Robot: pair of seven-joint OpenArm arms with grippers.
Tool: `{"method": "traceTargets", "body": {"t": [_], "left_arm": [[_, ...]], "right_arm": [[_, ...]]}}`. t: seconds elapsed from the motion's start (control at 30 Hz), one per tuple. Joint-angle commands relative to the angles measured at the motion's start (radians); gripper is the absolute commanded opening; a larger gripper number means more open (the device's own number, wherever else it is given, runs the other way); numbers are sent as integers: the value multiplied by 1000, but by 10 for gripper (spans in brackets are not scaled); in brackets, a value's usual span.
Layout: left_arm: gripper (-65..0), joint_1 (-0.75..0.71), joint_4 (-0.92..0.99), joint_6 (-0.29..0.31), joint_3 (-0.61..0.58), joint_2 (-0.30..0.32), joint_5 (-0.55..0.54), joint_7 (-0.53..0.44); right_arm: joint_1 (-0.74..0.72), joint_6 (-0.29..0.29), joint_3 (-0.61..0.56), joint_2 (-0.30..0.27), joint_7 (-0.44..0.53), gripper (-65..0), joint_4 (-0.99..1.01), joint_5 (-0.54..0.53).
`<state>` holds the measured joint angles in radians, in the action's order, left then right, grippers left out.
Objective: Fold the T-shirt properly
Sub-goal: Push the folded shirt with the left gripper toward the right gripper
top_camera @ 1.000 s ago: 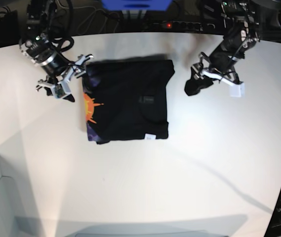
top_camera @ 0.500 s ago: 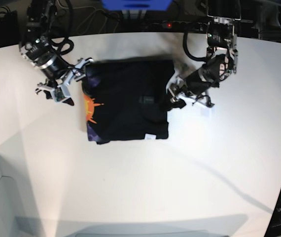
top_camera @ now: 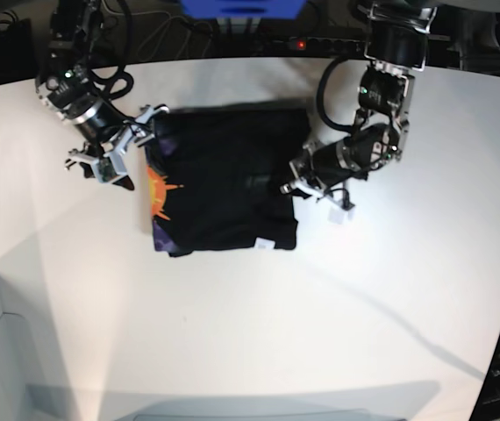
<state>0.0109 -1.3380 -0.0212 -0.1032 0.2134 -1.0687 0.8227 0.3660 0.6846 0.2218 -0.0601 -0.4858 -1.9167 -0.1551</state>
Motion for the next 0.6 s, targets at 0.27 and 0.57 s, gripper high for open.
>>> {"method": "traceTargets", "body": {"t": [0.27,0.57], "left_arm": [[-650,349,211,-9,-366,62,6,-6],[-650,748,381,-7,-906,-47,15,-18]], "right_arm": [[-32,14,161,-4,22,-277,-17,-18],[-40,14,353,82,22,-277,-22,-16]]}}
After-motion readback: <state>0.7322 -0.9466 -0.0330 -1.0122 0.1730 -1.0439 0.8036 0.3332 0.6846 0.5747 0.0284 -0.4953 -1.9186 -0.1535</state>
